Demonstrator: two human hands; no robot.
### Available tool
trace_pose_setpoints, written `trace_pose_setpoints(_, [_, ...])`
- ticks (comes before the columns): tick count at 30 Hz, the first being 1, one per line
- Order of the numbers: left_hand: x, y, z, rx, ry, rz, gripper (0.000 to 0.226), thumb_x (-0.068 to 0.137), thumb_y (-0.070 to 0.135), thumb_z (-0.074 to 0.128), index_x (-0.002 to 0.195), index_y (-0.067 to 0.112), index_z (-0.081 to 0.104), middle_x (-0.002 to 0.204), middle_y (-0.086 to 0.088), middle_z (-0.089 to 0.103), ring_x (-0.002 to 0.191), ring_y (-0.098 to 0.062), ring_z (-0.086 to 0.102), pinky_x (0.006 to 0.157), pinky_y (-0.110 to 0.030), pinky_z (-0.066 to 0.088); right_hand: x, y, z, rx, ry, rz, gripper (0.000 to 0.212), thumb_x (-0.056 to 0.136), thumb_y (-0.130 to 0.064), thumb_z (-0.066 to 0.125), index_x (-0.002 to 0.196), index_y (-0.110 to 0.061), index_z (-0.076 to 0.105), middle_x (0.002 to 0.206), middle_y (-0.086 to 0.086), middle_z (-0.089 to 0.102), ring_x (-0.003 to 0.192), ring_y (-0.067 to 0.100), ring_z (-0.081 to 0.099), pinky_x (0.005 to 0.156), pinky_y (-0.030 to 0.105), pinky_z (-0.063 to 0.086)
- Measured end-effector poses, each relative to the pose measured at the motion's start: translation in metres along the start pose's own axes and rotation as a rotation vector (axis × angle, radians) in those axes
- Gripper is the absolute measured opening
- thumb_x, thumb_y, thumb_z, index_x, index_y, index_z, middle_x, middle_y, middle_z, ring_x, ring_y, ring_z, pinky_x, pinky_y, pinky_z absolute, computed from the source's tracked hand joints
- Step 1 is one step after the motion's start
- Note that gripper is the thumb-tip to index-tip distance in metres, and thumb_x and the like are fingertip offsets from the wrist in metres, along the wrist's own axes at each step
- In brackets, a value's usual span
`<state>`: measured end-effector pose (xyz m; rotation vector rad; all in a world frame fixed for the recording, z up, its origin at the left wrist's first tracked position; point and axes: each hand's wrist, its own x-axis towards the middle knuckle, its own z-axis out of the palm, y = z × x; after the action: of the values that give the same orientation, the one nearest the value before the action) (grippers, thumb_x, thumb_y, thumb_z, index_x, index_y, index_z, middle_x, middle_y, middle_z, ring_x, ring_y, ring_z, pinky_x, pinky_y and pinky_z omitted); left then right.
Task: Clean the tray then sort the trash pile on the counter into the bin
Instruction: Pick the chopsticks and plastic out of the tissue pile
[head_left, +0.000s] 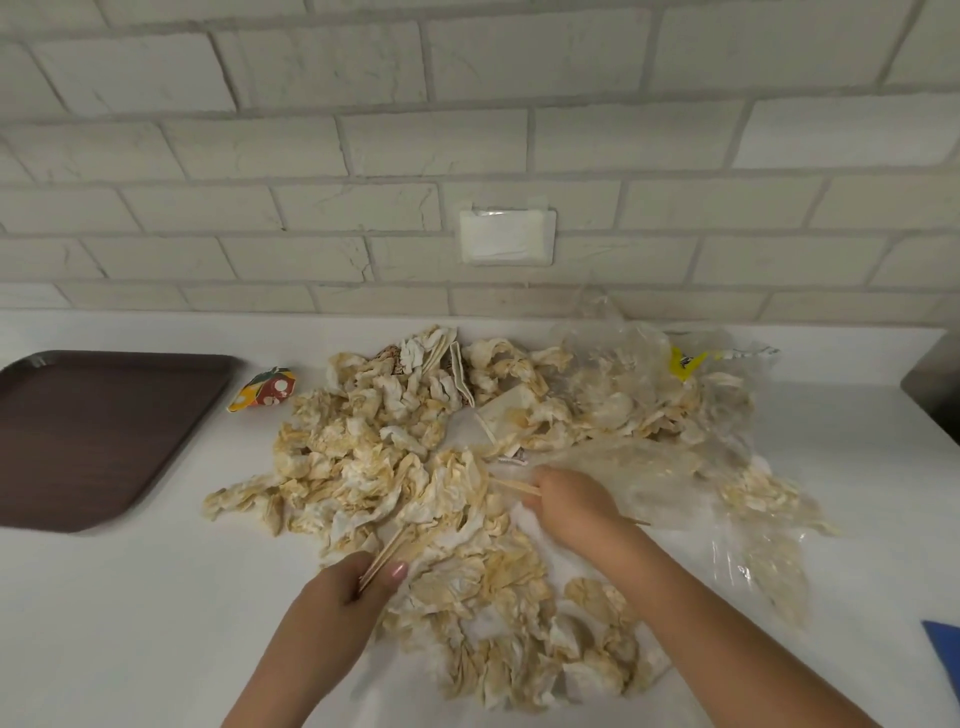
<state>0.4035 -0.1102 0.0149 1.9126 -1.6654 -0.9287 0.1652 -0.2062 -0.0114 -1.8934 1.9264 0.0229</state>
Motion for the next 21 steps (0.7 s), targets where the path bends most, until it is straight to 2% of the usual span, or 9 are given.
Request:
trace_pose_setpoints(3, [-0.002, 0.001, 0.003, -0.021, -0.007, -0.013, 0.046, 0.087, 0.051, 0.055, 0.068, 0.009, 0.055, 0.048, 0.005, 0.038, 0.046, -0.007, 0.037, 0.053, -0.027, 0.027, -0.011, 0.015, -0.017, 0.213, 0.047, -0.016, 0.016, 0.097, -0.029, 0.045, 0.096, -0.017, 0.056, 0.092, 0.004, 0.065, 0.079, 0.021, 0.060, 0.065, 0.030, 0.042])
trace_pose_setpoints(5, [-0.003, 0.001, 0.004, -0.048, -0.002, -0.022, 0.042, 0.090, 0.046, 0.053, 0.061, 0.016, 0.051, 0.049, 0.004, 0.040, 0.046, -0.009, 0.039, 0.055, -0.028, 0.029, -0.018, 0.022, -0.032, 0.387, 0.065, -0.028, 0.022, 0.097, -0.028, 0.045, 0.080, -0.017, 0.055, 0.076, 0.001, 0.062, 0.061, 0.015, 0.052, 0.056, 0.028, 0.038])
trace_pose_setpoints(7, [-0.002, 0.000, 0.005, -0.061, 0.022, -0.034, 0.042, 0.093, 0.043, 0.050, 0.058, 0.019, 0.048, 0.052, 0.002, 0.041, 0.048, -0.013, 0.039, 0.055, -0.029, 0.030, -0.026, 0.028, -0.048, 0.594, 0.082, -0.016, 0.029, 0.097, -0.028, 0.048, 0.074, -0.016, 0.059, 0.065, -0.003, 0.054, 0.054, 0.012, 0.045, 0.052, 0.026, 0.034])
trace_pose_setpoints(10, [-0.001, 0.002, 0.005, -0.089, 0.038, -0.034, 0.043, 0.095, 0.040, 0.047, 0.058, 0.019, 0.043, 0.053, 0.001, 0.041, 0.049, -0.015, 0.039, 0.056, -0.030, 0.031, -0.036, 0.036, -0.066, 0.935, 0.111, -0.012, 0.025, 0.098, -0.028, 0.048, 0.092, -0.015, 0.068, 0.069, -0.002, 0.053, 0.053, 0.008, 0.039, 0.048, 0.019, 0.030])
trace_pose_setpoints(13, [-0.002, 0.005, 0.007, -0.079, 0.036, -0.009, 0.043, 0.096, 0.038, 0.044, 0.059, 0.018, 0.042, 0.053, 0.001, 0.041, 0.051, -0.015, 0.039, 0.056, -0.029, 0.030, -0.041, 0.041, -0.082, 1.186, 0.197, -0.057, 0.025, 0.100, -0.027, 0.043, 0.092, -0.016, 0.064, 0.069, -0.004, 0.056, 0.053, 0.008, 0.034, 0.047, 0.018, 0.026])
trace_pose_setpoints(17, [-0.002, 0.006, 0.010, -0.092, -0.010, 0.022, 0.035, 0.097, 0.035, 0.044, 0.069, 0.019, 0.057, 0.056, 0.000, 0.045, 0.051, -0.015, 0.041, 0.057, -0.030, 0.034, -0.045, 0.048, -0.099, 1.396, 0.275, -0.106, 0.028, 0.101, -0.023, 0.038, 0.085, -0.017, 0.061, 0.070, -0.003, 0.067, 0.065, 0.011, 0.053, 0.056, 0.021, 0.037])
trace_pose_setpoints(19, [-0.003, 0.008, 0.013, -0.121, -0.040, 0.045, 0.028, 0.097, 0.033, 0.045, 0.078, 0.024, 0.063, 0.058, 0.003, 0.046, 0.053, -0.014, 0.042, 0.057, -0.030, 0.036, -0.050, 0.054, -0.104, 1.482, 0.250, -0.118, 0.026, 0.101, -0.021, 0.037, 0.092, -0.017, 0.061, 0.063, -0.003, 0.066, 0.066, 0.014, 0.057, 0.058, 0.024, 0.042])
trace_pose_setpoints(21, [-0.005, 0.011, 0.017, -0.115, -0.067, 0.076, 0.024, 0.097, 0.032, 0.044, 0.083, 0.024, 0.062, 0.059, 0.005, 0.045, 0.054, -0.012, 0.041, 0.057, -0.029, 0.035, -0.055, 0.059, -0.109, 1.525, 0.185, -0.138, 0.024, 0.101, -0.015, 0.036, 0.106, -0.016, 0.060, 0.057, -0.001, 0.059, 0.055, 0.014, 0.055, 0.052, 0.023, 0.044])
